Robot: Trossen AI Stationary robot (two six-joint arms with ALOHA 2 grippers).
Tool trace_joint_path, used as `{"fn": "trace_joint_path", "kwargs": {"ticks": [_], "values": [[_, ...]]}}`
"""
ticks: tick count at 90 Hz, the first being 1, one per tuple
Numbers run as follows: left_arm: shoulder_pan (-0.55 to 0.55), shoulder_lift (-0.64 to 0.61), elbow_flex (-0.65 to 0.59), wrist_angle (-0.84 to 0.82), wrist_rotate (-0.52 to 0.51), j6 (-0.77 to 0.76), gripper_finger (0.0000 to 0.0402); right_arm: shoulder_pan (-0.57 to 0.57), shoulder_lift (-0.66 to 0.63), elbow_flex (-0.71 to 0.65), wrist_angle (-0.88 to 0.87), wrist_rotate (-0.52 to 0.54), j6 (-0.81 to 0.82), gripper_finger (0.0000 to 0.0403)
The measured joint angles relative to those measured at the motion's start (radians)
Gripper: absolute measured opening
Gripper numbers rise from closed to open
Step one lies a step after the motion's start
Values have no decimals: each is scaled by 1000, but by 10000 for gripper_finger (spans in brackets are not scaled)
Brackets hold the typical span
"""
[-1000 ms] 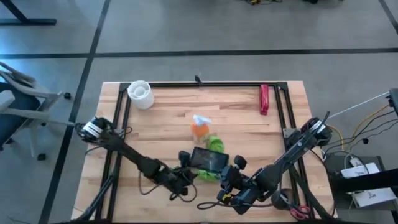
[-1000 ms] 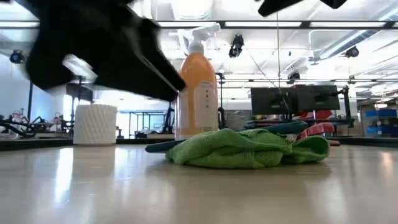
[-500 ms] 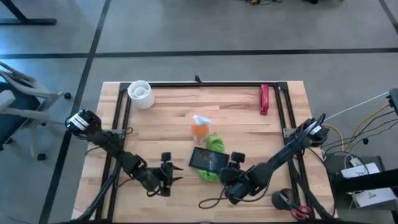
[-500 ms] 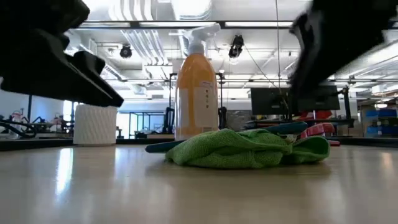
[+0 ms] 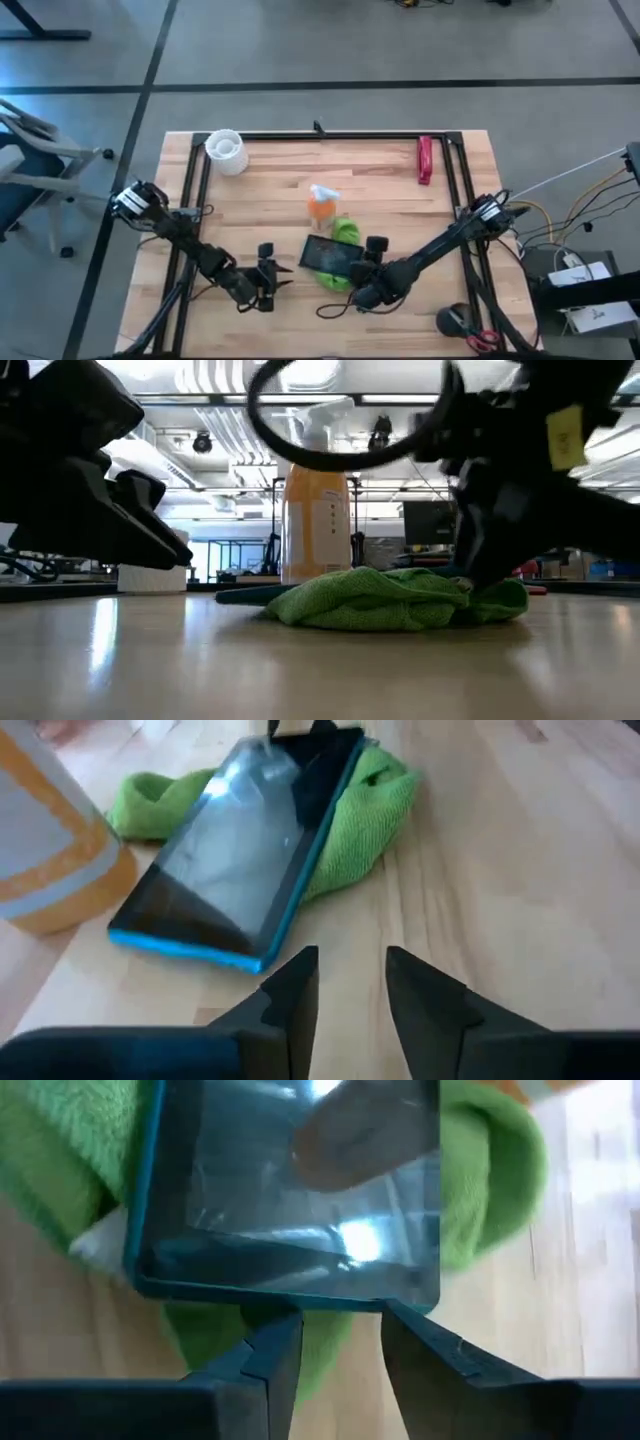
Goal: Apply microfiber cloth
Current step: Wipe the blue tablet with the green microfiber cloth
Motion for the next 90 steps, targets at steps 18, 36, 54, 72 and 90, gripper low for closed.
{"fn": "trace_joint_path", "kwargs": {"ticks": [18,36,54,72,90], "values": [[-8,-41,24,-64,88,14,100,-67,18,19,274,-2,-223,100],[-12,-82,28,-76,59,15,98,-146,52,61,449,-84,-316,94],[0,-45,21,-80,-127,11,98,-147,41,70,414,-172,-261,87],[10,-20,18,-146,-161,-47,98,-133,37,71,234,-375,-110,74],[10,-34,16,-304,-128,-177,97,-88,15,71,-159,-378,70,54]]}}
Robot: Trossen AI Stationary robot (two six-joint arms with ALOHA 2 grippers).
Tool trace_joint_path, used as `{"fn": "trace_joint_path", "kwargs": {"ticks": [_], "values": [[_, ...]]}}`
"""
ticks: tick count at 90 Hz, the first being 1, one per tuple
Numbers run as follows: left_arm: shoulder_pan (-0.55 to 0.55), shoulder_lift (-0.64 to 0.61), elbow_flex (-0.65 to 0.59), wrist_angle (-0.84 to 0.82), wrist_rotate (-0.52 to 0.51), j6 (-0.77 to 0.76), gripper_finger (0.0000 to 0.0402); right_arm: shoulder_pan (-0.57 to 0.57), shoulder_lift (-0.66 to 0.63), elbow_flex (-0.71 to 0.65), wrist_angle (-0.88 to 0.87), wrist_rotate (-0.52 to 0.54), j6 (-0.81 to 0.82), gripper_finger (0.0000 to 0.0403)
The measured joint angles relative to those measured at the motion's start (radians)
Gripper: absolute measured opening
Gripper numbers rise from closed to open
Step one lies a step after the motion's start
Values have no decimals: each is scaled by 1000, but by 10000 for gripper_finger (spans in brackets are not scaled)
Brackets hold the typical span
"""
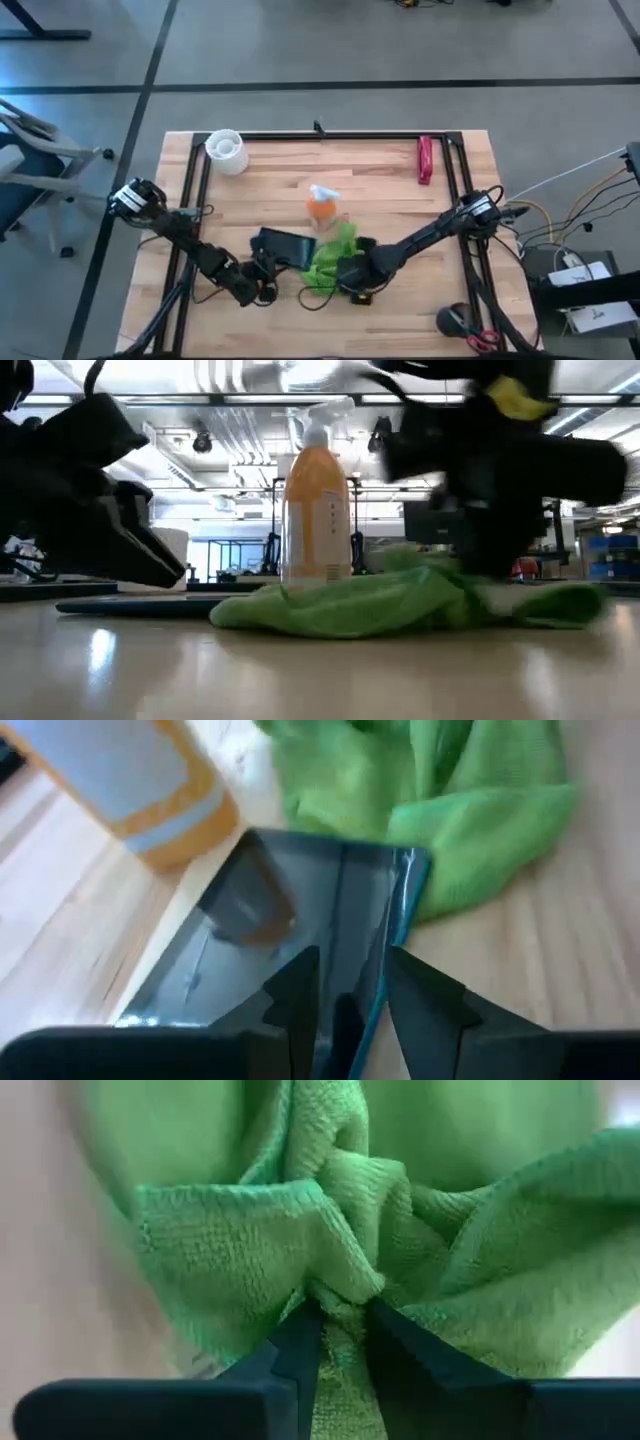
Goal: Apply microfiber cloth
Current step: Wipe the blue tablet with the green microfiber cloth
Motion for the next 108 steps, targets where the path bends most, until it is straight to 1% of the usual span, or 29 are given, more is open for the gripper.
{"fn": "trace_joint_path", "kwargs": {"ticks": [10,15,23,30,41,47,54,60,68,76,80,88,97,103,108], "values": [[-2,-17,0,-45,30,-42,91,29,-23,-1,-156,78,94,43],[-5,-22,0,-45,47,-48,87,44,-42,0,-183,134,121,38],[-5,-24,1,-43,53,-50,80,63,-61,7,-57,232,122,33],[-5,-23,1,-42,52,-50,76,68,-62,7,114,272,52,33],[-4,-23,1,-42,47,-54,72,53,-40,7,454,265,-106,36],[-4,-23,2,-42,47,-54,70,33,-1,7,606,224,-179,35],[-4,-23,2,-40,47,-54,68,7,51,6,705,145,-226,32],[-4,-23,2,-41,47,-54,66,-14,94,6,733,88,-232,28],[-4,-23,0,-42,47,-54,63,-36,131,7,679,77,-213,24],[-4,-23,0,-43,47,-54,63,-50,127,13,534,92,-162,23],[-4,-23,0,-43,47,-53,64,-53,117,15,437,110,-125,24],[-4,-23,-1,-43,47,-54,65,-52,84,10,185,181,-48,23],[-4,-23,-1,-43,47,-53,63,-45,49,-1,-82,247,86,23],[-4,-23,-1,-43,47,-53,62,-44,19,-1,-184,287,177,24],[-4,-23,-1,-41,47,-53,62,-43,-13,-1,-221,303,221,24]]}}
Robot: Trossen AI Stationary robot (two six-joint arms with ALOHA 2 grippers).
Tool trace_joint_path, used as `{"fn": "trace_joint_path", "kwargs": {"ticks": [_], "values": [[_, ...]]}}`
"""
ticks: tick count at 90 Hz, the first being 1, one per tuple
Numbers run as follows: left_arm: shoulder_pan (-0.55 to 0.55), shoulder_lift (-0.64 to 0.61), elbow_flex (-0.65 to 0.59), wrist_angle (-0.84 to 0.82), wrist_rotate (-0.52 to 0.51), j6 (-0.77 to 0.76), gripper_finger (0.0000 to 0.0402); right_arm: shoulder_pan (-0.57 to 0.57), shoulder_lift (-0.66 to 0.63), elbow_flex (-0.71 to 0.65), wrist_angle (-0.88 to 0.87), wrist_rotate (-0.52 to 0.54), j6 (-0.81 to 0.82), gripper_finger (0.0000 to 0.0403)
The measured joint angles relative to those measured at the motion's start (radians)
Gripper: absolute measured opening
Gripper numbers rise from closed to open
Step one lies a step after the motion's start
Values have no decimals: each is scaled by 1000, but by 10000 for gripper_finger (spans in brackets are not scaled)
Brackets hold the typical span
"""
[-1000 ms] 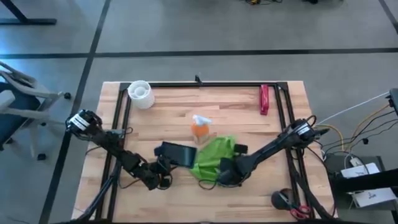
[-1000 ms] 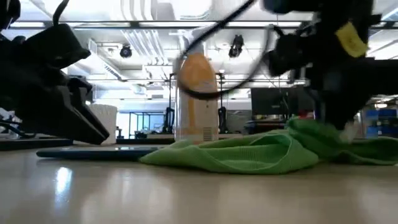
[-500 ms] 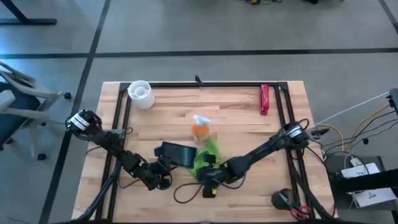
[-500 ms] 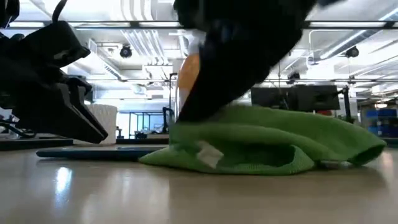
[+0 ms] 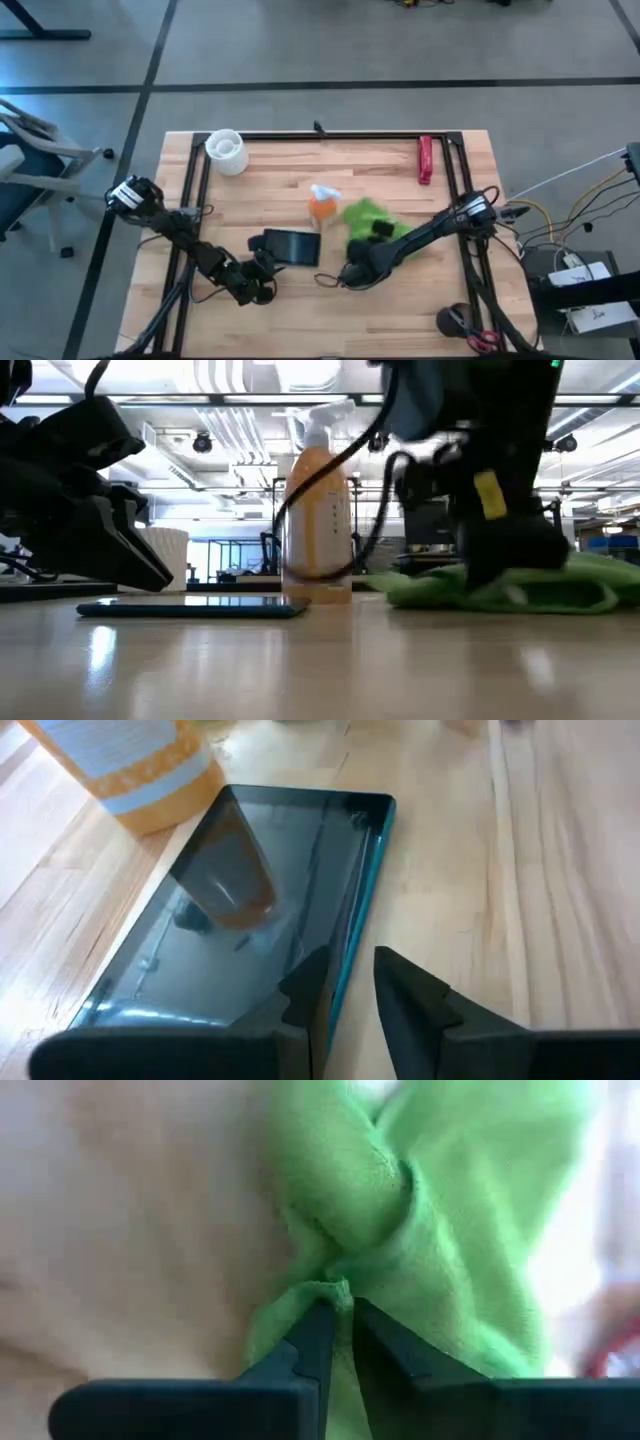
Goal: Apply microfiber cloth
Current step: Wipe the blue tablet with the green microfiber cloth
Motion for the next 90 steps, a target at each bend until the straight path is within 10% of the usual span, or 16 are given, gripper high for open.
{"fn": "trace_joint_path", "kwargs": {"ticks": [47,90], "values": [[-6,-5,1,-1,122,-10,64,6,-14,-40,-129,58,92,24],[67,119,-1,145,36,73,64,-49,-15,-116,535,-17,-196,26]]}}
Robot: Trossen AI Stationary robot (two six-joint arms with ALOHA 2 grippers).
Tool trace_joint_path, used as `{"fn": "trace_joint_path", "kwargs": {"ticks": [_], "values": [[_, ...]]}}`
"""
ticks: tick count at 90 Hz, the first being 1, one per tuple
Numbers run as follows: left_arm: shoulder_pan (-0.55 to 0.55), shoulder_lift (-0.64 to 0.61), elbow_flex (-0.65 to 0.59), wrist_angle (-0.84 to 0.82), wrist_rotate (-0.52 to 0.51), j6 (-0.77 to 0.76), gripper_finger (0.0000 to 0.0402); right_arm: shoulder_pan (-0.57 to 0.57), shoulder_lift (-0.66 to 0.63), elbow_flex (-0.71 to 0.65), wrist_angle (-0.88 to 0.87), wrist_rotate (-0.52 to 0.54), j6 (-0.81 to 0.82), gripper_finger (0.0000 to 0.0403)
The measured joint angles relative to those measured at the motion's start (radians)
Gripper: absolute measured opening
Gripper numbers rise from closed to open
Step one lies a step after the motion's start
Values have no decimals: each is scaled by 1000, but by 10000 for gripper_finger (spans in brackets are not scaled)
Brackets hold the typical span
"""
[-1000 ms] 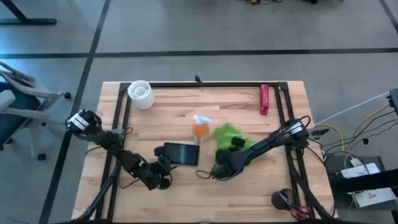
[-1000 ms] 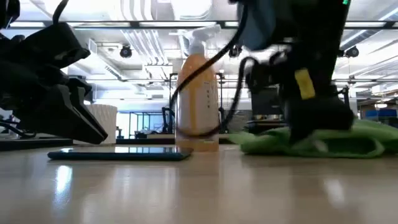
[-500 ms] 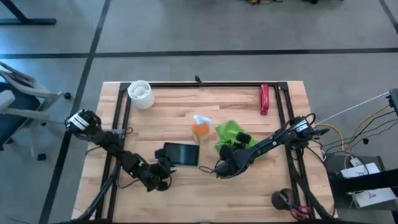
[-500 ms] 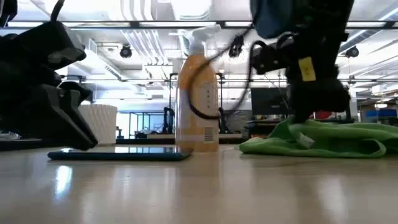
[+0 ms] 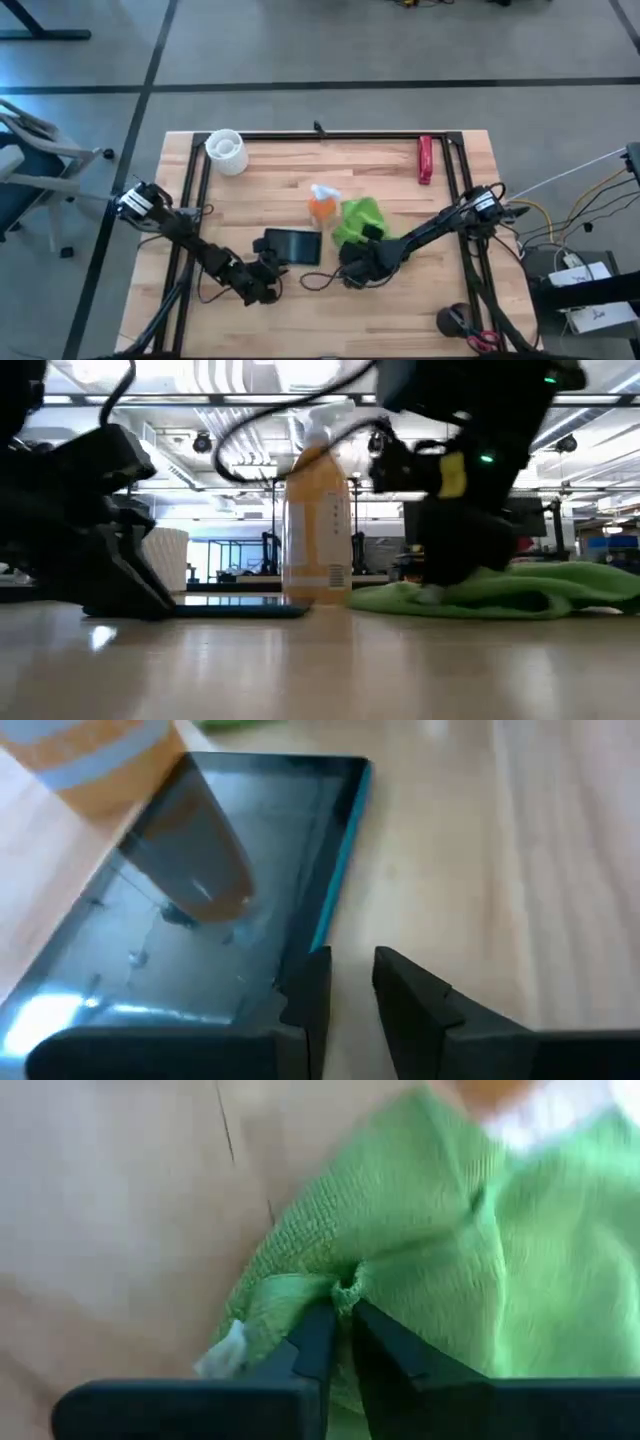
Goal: Apply microfiber cloth
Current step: Wipe the blue tablet with the green microfiber cloth
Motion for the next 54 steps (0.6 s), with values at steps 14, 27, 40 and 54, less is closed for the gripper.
{"fn": "trace_joint_path", "kwargs": {"ticks": [14,27,40,54], "values": [[12,-5,2,-5,11,29,62,-46,0,65,-109,109,-34,29],[7,-30,2,-22,66,33,65,-62,0,146,-209,130,-68,28],[5,-59,2,-24,95,34,61,-52,-10,274,-348,132,-83,28],[-1,-79,2,-4,95,31,63,-20,-59,348,-352,156,-101,24]]}}
